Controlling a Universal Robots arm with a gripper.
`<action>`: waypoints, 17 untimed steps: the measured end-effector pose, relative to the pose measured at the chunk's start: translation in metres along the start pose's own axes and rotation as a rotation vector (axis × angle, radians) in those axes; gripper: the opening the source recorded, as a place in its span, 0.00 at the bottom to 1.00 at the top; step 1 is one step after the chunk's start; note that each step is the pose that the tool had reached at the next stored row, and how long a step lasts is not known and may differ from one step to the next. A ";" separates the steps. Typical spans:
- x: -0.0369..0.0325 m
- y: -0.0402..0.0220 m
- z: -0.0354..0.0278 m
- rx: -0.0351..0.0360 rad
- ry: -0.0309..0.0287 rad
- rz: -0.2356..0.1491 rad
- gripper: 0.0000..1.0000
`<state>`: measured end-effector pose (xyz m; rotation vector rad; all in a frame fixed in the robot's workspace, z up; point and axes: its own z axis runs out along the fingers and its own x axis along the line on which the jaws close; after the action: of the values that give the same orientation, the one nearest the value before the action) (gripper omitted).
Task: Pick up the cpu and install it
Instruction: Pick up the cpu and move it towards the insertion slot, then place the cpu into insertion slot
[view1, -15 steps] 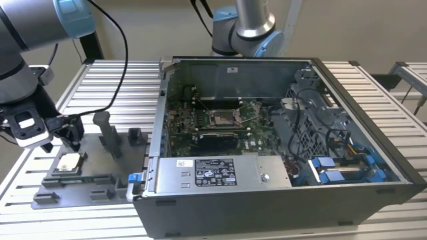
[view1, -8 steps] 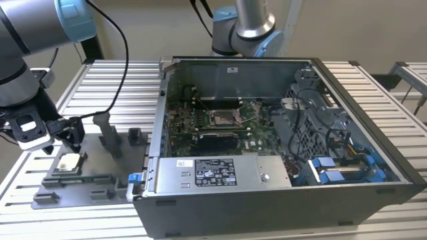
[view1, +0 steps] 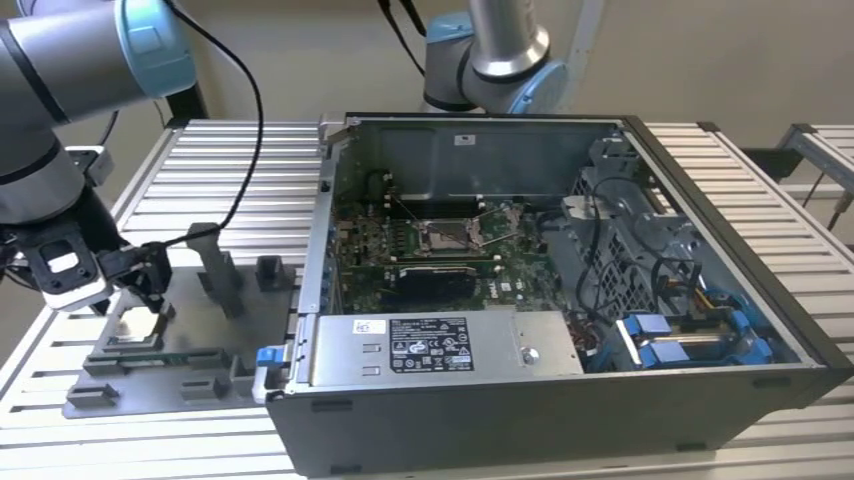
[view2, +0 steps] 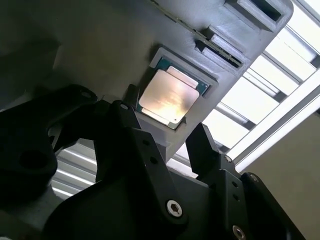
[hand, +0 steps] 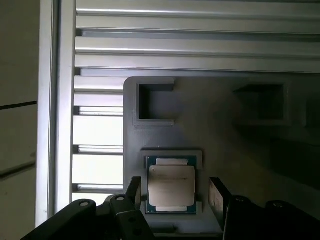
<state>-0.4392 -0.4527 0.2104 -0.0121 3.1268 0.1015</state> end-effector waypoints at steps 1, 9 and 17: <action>0.0002 -0.0001 0.0011 0.0000 0.0001 0.000 1.00; 0.0016 -0.0009 0.0106 0.0000 0.0000 0.000 1.00; 0.0021 -0.0049 0.0160 -0.0011 0.0003 -0.005 1.00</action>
<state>-0.4411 -0.4566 0.1940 -0.0204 3.1268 0.1032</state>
